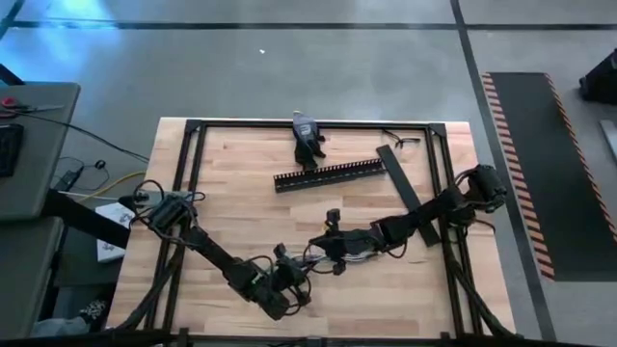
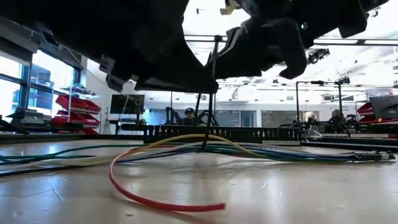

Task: Ziptie cables
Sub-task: Wrap the colored loose cables with the black zip tie

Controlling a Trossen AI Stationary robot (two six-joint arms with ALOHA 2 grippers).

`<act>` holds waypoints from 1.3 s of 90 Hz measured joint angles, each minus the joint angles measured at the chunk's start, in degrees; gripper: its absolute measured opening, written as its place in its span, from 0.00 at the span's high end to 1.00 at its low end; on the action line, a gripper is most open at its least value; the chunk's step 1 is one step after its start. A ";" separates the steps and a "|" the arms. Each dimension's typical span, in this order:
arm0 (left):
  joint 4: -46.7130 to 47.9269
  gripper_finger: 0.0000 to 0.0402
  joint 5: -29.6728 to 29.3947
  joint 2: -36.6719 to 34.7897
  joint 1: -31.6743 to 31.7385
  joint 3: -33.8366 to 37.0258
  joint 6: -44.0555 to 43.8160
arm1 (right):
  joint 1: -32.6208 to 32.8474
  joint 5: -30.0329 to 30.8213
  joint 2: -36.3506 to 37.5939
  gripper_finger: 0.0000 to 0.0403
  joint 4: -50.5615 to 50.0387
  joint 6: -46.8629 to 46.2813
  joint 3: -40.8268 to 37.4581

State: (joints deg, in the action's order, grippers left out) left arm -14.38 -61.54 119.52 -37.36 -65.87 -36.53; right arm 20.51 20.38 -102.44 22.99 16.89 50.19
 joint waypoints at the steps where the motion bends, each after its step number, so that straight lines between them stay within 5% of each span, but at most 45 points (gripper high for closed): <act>1: 0.18 1.00 -0.08 -0.05 0.00 0.00 -0.11 | -0.03 -0.41 -0.05 1.00 -0.07 0.05 0.00; 25: 1.74 1.00 -1.62 -0.91 -1.48 2.15 -5.91 | -3.00 -12.75 -1.82 1.00 2.03 -2.86 0.02; 51: 1.17 1.00 -2.16 -0.91 -3.65 3.99 -8.29 | -5.92 -14.53 -3.14 1.00 4.80 -7.88 0.10; 80: -0.67 1.00 -2.10 -0.89 -3.06 3.96 -10.65 | -3.15 1.59 -3.16 1.00 -6.11 -0.94 6.41; 117: -3.81 1.00 3.36 -0.87 -1.42 3.93 -18.58 | 2.42 12.52 -8.05 1.00 -0.48 11.64 6.08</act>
State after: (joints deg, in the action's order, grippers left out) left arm -18.20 -58.18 118.65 -38.79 -61.93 -55.12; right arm 22.93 32.90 -110.49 22.51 28.53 56.27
